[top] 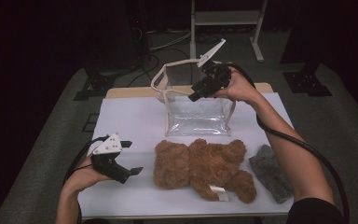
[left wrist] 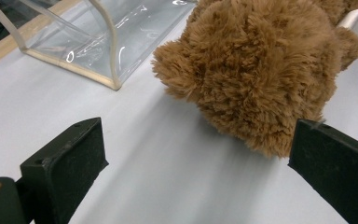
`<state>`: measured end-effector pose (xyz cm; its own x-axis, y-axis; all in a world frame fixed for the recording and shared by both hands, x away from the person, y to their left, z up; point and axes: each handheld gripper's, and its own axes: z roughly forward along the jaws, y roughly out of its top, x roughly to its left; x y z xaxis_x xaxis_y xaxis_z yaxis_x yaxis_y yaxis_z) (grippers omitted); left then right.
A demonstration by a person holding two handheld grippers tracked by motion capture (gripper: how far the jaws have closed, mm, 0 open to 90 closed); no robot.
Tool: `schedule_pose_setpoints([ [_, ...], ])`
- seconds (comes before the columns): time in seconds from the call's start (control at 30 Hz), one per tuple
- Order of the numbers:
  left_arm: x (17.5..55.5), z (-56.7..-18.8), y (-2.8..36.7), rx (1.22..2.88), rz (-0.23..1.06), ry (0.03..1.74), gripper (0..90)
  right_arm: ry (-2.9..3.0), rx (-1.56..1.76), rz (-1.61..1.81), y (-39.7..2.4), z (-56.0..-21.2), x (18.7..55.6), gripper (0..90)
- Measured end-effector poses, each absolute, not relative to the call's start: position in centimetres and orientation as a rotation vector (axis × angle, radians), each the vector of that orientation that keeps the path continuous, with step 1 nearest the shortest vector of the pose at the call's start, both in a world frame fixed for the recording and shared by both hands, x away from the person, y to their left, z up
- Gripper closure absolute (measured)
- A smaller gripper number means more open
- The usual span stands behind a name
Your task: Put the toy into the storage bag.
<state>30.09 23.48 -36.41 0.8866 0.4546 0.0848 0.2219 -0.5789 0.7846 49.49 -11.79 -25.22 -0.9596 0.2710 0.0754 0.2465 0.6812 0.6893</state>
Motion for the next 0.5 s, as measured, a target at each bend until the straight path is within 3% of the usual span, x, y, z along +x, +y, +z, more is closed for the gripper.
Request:
schedule_pose_setpoints([
  [0.27,30.0,-36.4,23.4,2.207,0.351,0.474,3.0,2.866,0.480,1.129,-12.0,-26.2,50.0,52.0],
  [0.5,29.9,-36.2,23.4,2.193,0.364,0.478,3.0,2.874,0.502,1.110,-12.1,-26.7,49.9,62.5],
])
